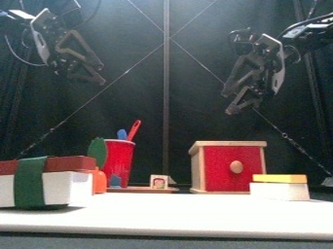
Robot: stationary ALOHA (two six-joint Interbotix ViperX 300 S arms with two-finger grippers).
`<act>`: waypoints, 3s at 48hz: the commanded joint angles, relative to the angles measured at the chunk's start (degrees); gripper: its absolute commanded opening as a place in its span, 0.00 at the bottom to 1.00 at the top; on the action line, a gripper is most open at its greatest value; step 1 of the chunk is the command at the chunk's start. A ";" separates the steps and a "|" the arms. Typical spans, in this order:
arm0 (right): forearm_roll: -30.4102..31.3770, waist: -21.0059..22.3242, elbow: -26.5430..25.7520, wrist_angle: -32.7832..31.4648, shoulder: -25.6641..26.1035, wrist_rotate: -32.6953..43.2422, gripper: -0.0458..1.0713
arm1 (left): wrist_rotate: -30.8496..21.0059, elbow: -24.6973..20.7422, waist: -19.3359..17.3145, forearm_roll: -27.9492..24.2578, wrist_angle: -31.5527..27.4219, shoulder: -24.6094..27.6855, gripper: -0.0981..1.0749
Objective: Put bowl onto cutting board
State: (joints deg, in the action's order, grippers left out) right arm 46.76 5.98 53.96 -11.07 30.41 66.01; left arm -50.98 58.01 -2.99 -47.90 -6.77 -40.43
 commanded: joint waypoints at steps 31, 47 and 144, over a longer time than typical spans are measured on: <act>-2.11 1.23 -0.44 0.26 0.09 -0.35 0.93 | 2.55 1.23 -2.37 22.32 -34.80 -4.57 0.86; -2.20 2.11 0.18 0.35 -0.79 -0.53 0.93 | 3.96 6.06 -7.91 24.17 -35.07 -0.44 0.86; -3.43 4.48 3.08 0.26 -1.85 -0.62 0.93 | 7.03 -13.54 -4.48 39.46 -28.74 7.29 0.48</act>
State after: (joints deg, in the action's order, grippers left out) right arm 43.15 10.28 57.66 -11.07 27.69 65.57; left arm -44.12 47.64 -9.76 -8.61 -39.64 -34.89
